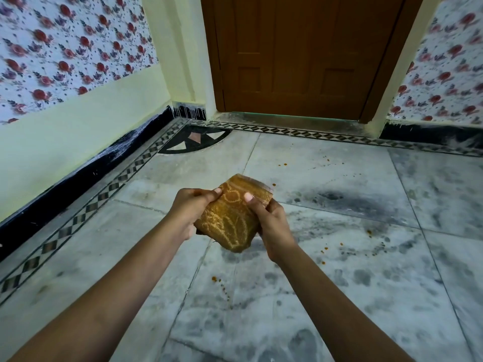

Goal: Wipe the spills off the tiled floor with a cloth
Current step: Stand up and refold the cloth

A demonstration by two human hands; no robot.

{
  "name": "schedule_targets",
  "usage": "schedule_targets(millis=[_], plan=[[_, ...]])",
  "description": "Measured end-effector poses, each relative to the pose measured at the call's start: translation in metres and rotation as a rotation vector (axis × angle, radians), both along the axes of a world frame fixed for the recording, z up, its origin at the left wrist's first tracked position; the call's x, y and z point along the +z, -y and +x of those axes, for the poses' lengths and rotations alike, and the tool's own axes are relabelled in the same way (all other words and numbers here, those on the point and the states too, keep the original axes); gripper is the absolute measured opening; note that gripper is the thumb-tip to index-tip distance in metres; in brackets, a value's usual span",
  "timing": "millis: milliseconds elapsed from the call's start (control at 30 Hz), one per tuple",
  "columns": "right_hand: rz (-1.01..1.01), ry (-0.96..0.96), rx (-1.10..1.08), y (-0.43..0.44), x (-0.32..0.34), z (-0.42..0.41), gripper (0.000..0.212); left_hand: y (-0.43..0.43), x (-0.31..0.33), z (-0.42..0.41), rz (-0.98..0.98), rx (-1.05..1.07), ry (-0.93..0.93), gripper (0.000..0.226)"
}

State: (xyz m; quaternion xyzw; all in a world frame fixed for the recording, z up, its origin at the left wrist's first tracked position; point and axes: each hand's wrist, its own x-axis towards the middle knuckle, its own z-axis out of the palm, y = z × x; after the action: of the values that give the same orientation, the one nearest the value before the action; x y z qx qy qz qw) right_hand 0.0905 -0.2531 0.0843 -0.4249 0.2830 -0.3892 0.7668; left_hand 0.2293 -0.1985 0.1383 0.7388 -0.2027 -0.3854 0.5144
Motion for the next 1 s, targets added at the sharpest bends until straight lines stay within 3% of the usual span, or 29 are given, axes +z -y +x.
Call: schedule_targets(millis=[67, 200, 333, 367, 433, 500, 633, 733, 800, 867, 1000], plan=[[-0.016, -0.044, -0.149, 0.004, 0.004, -0.002, 0.012, -0.002, -0.006, -0.002, -0.046, -0.010, -0.048, 0.014], [0.039, 0.011, -0.188, 0.018, 0.012, -0.010, 0.014, -0.010, -0.019, -0.010, -0.113, -0.154, -0.184, 0.009], [-0.112, -0.079, -0.109, 0.025, 0.024, -0.020, 0.009, -0.013, -0.028, -0.012, -0.086, -0.364, -0.439, 0.080], [-0.155, -0.088, -0.112, 0.026, 0.027, -0.023, 0.007, -0.012, -0.029, -0.015, -0.065, -0.407, -0.476, 0.088], [-0.189, -0.105, -0.148, 0.028, 0.030, -0.026, 0.007, -0.007, -0.029, -0.021, -0.037, -0.410, -0.526, 0.080], [-0.165, -0.165, -0.139, 0.030, 0.024, -0.031, 0.014, -0.002, -0.026, -0.027, -0.058, -0.365, -0.552, 0.055], [-0.044, -0.302, 0.050, 0.032, 0.003, -0.047, 0.035, 0.011, -0.028, -0.035, -0.165, -0.306, -0.541, 0.039], [0.040, -0.287, -0.107, 0.038, -0.009, -0.052, 0.022, 0.023, -0.036, -0.047, -0.149, -0.322, -0.551, 0.038], [0.101, -0.317, -0.222, 0.046, -0.013, -0.056, 0.031, 0.035, -0.039, -0.056, -0.111, -0.340, -0.534, 0.039], [0.153, -0.378, -0.241, 0.057, -0.017, -0.064, 0.040, 0.050, -0.039, -0.061, -0.047, -0.342, -0.482, 0.033], [0.115, -0.514, -0.226, 0.084, -0.033, -0.090, 0.020, 0.079, -0.038, -0.042, 0.137, -0.237, -0.353, 0.016]])
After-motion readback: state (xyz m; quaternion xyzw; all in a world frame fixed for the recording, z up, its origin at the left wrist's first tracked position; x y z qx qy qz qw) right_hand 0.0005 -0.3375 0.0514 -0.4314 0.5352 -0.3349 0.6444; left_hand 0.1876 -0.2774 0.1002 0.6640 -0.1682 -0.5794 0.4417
